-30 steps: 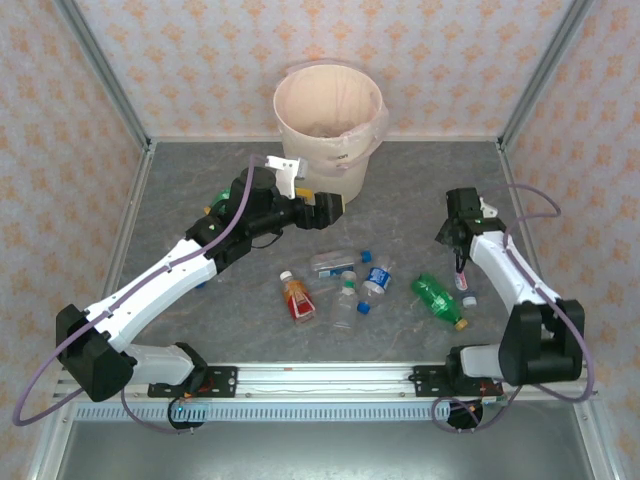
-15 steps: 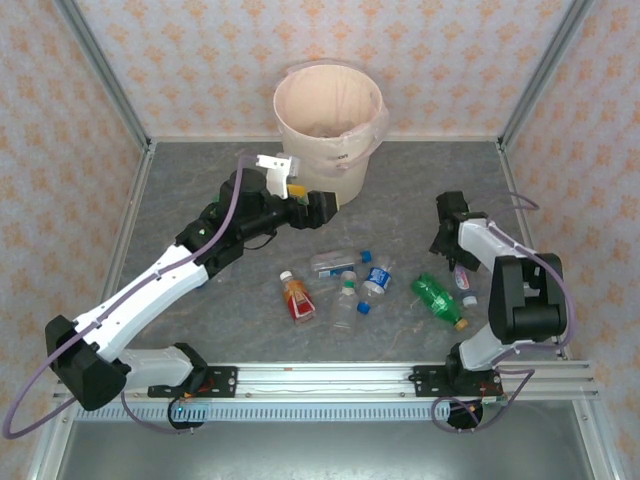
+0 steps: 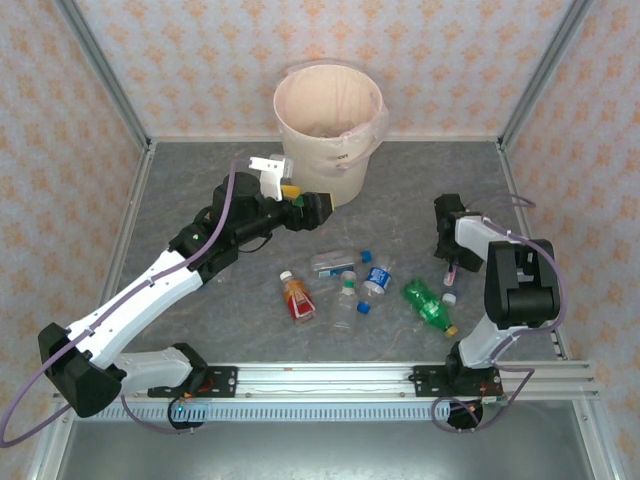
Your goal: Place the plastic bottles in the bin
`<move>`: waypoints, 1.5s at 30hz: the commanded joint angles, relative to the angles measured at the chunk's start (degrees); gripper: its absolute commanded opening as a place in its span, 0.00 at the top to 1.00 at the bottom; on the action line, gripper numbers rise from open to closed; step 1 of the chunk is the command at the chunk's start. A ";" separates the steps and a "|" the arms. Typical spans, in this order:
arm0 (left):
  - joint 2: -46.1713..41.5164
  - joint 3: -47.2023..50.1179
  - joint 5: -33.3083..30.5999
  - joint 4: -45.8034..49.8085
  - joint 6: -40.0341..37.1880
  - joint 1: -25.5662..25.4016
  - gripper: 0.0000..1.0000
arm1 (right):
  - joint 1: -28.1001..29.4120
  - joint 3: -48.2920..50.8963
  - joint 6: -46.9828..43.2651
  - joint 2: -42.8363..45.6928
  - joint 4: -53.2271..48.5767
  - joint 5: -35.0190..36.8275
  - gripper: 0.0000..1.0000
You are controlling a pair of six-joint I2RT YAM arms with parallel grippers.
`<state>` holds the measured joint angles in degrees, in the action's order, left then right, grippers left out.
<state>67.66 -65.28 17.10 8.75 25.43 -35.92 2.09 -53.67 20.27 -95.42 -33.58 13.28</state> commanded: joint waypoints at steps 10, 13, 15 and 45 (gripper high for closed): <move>-1.24 0.84 -0.84 0.39 -0.78 -0.31 0.01 | -0.28 -1.77 0.87 3.58 -0.52 4.21 0.39; -1.14 0.63 -0.80 0.42 -0.70 -0.37 0.01 | -0.32 -1.70 1.16 4.44 -0.77 4.85 0.39; -1.12 0.59 -0.98 0.47 -0.67 -0.32 0.01 | -0.31 -1.83 1.21 5.18 -0.87 5.10 0.40; -9.09 1.93 -26.99 -0.84 3.94 -0.20 0.01 | 9.23 -40.97 0.76 14.07 5.70 -6.52 0.49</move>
<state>60.99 -64.53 -2.48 9.10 27.70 -35.92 9.21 -89.36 21.19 -79.40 -31.05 7.60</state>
